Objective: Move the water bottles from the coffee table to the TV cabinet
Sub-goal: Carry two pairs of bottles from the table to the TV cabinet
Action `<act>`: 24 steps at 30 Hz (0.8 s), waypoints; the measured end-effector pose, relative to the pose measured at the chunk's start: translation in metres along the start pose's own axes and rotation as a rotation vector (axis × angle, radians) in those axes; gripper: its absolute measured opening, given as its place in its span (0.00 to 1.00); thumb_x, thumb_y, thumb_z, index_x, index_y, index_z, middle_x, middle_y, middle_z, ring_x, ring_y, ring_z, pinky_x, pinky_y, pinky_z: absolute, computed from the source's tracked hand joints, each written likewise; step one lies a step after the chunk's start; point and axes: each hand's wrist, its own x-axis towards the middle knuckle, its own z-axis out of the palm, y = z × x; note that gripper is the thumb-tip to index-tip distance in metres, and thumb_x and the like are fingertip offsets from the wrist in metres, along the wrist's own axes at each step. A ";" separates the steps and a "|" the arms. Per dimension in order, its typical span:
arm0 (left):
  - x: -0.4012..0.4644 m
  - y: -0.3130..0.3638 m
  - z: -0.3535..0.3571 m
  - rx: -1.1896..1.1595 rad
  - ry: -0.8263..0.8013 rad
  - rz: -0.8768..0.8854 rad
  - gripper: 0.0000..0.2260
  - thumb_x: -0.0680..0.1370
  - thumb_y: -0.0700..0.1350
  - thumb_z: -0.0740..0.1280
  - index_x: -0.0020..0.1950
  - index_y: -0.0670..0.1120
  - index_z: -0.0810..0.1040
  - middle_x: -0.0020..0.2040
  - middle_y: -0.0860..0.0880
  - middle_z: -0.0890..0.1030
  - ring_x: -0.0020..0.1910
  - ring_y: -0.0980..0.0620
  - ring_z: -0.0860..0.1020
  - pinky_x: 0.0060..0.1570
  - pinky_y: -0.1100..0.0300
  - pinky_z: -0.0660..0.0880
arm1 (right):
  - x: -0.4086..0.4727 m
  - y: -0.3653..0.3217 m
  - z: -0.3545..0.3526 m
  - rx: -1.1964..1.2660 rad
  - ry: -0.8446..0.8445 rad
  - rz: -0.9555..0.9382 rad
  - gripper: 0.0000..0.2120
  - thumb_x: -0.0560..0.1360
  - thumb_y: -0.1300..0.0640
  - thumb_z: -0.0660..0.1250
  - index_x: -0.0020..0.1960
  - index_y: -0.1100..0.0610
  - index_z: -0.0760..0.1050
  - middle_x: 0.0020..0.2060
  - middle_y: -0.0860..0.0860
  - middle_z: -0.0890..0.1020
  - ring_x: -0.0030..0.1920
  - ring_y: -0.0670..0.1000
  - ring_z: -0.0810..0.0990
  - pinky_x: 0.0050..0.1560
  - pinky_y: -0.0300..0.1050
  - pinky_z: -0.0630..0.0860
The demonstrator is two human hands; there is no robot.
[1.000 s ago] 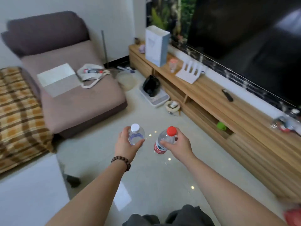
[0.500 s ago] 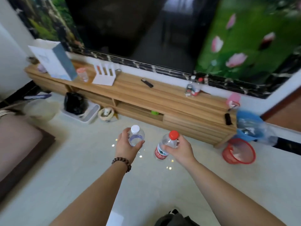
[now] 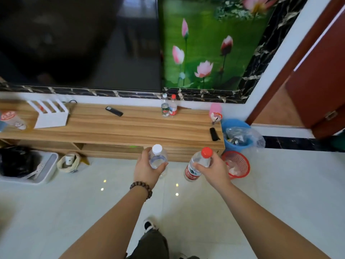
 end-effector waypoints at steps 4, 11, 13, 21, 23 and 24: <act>0.049 0.009 0.022 0.030 -0.034 0.009 0.31 0.69 0.51 0.75 0.69 0.49 0.67 0.63 0.49 0.74 0.60 0.49 0.74 0.52 0.59 0.70 | 0.042 0.005 0.000 0.020 0.051 0.030 0.20 0.64 0.54 0.77 0.51 0.46 0.73 0.45 0.45 0.81 0.49 0.49 0.80 0.52 0.48 0.77; 0.166 0.019 0.054 0.038 -0.092 -0.003 0.32 0.69 0.51 0.75 0.69 0.50 0.66 0.63 0.49 0.74 0.62 0.48 0.73 0.57 0.54 0.73 | 0.147 0.000 0.014 0.003 0.059 0.107 0.21 0.66 0.54 0.77 0.55 0.50 0.74 0.48 0.47 0.81 0.52 0.50 0.80 0.54 0.48 0.77; 0.201 0.025 0.058 0.036 -0.106 -0.009 0.32 0.69 0.52 0.75 0.69 0.50 0.66 0.64 0.49 0.73 0.61 0.49 0.74 0.56 0.56 0.72 | 0.176 -0.008 0.016 0.022 0.087 0.122 0.19 0.66 0.55 0.77 0.53 0.49 0.73 0.44 0.44 0.80 0.49 0.47 0.80 0.48 0.39 0.76; 0.300 0.049 0.084 0.050 -0.156 0.011 0.31 0.69 0.50 0.75 0.68 0.49 0.67 0.63 0.48 0.74 0.60 0.49 0.74 0.58 0.54 0.73 | 0.264 -0.026 0.008 0.041 0.150 0.119 0.20 0.66 0.57 0.77 0.53 0.47 0.72 0.44 0.44 0.79 0.47 0.48 0.78 0.46 0.41 0.73; 0.313 0.051 0.098 0.052 -0.155 0.015 0.31 0.69 0.50 0.75 0.68 0.49 0.67 0.62 0.48 0.75 0.60 0.49 0.74 0.57 0.55 0.73 | 0.282 -0.023 0.005 0.031 0.152 0.123 0.20 0.66 0.57 0.77 0.52 0.47 0.72 0.45 0.46 0.79 0.47 0.49 0.78 0.46 0.42 0.73; 0.319 0.050 0.106 0.051 -0.153 0.015 0.31 0.68 0.50 0.76 0.68 0.49 0.67 0.62 0.48 0.75 0.60 0.49 0.74 0.57 0.55 0.73 | 0.291 -0.019 0.004 0.022 0.155 0.124 0.20 0.66 0.57 0.77 0.52 0.47 0.72 0.45 0.46 0.79 0.47 0.48 0.78 0.46 0.42 0.73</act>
